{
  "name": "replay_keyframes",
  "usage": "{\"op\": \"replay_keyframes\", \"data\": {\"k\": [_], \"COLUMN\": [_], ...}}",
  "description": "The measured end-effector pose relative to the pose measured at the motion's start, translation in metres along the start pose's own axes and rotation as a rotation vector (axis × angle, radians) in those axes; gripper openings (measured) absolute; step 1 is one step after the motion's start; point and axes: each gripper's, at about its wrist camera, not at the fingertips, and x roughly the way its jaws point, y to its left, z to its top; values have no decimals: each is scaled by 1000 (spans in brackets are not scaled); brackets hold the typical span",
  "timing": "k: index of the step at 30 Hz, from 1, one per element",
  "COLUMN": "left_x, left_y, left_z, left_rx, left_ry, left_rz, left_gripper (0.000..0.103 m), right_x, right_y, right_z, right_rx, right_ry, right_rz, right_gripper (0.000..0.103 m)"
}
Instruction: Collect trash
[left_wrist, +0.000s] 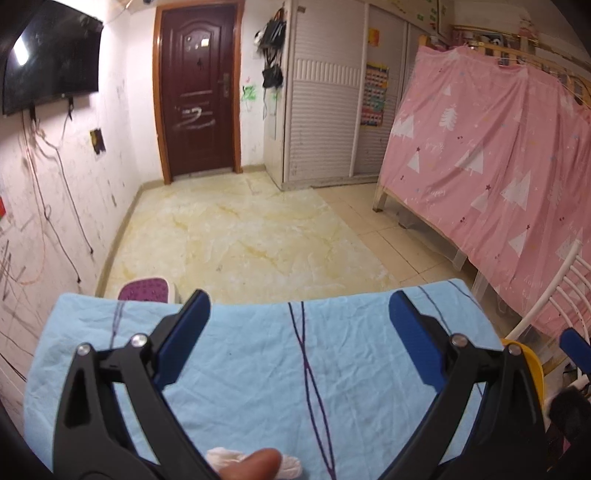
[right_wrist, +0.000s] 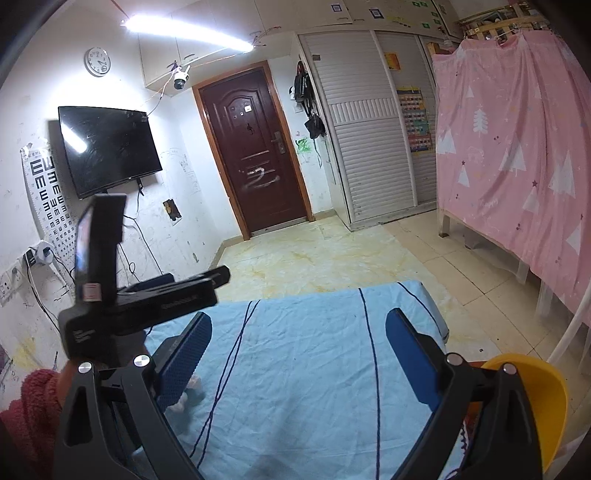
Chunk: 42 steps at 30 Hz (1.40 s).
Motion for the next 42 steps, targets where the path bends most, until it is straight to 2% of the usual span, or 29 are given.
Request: {"op": "replay_keyframes", "data": {"k": [5, 11, 15, 28, 34, 37, 42], "left_x": [24, 33, 42, 48, 61, 60, 56], "left_y": [7, 13, 21, 32, 52, 58, 55], "left_z": [-7, -7, -9, -12, -11, -10, -9], "left_rx": [-8, -42, -78, -106, -191, -220, -212], "left_ry": [41, 7, 18, 4, 64, 55, 31], "left_rz": [41, 63, 69, 84, 69, 83, 103], "left_gripper": [93, 93, 93, 93, 93, 93, 94], "right_x": [14, 23, 22, 22, 27, 28, 22], "right_y": [7, 9, 11, 6, 8, 8, 7], "right_z": [4, 7, 6, 5, 6, 5, 5], "right_rx": [-8, -10, -8, 0, -7, -3, 2], "right_ry": [19, 29, 26, 24, 36, 40, 29], "right_rz": [19, 43, 58, 80, 91, 96, 107], "right_gripper": [88, 88, 88, 88, 88, 88, 88]}}
